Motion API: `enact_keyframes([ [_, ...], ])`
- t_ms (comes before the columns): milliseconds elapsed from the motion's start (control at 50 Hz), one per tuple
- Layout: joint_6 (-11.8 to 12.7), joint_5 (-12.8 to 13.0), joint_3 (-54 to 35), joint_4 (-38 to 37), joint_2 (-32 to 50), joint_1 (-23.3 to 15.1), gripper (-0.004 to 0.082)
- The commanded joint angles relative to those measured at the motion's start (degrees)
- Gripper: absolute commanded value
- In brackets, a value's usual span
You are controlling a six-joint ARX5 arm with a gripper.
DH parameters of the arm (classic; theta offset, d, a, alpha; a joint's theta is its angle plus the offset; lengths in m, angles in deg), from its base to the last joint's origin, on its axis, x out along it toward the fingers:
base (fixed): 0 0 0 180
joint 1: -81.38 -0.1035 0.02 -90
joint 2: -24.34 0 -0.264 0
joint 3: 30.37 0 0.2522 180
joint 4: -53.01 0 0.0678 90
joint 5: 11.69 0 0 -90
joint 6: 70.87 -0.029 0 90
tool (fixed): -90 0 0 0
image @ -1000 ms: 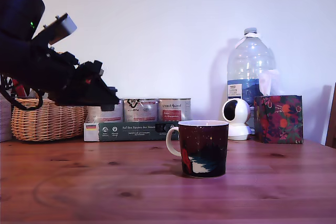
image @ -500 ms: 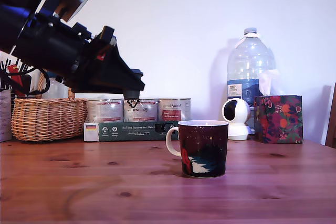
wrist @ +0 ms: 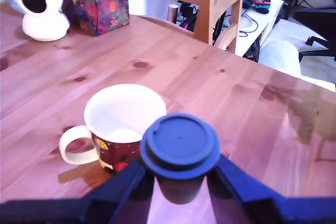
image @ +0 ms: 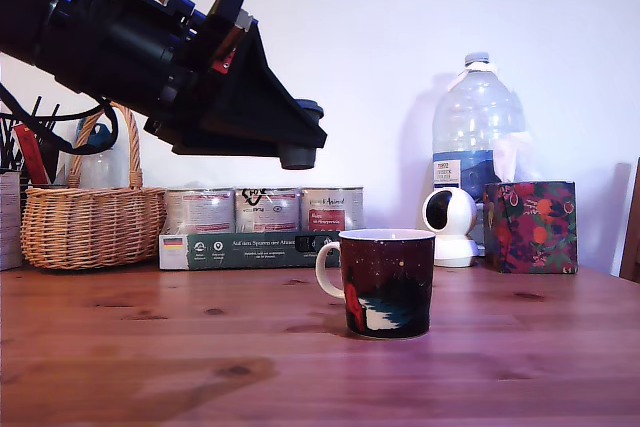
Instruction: Pick up the coffee capsules from the table one by one and drop them inside the nearest coffee cup
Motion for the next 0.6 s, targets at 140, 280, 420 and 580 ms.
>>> enact_keyframes([
  [140,-0.31,2.05,0.15,-0.48,-0.24,-0.17,0.0143],
  [280,-3.21,2.23,4.09,3.28,-1.75,-0.13,0.0143],
  [420,-4.68,2.54,9.40,7.65,-5.03,-0.11,0.0143],
  [580,-6.01,2.51,16.02,12.61,-9.14,0.00,0.0143],
])
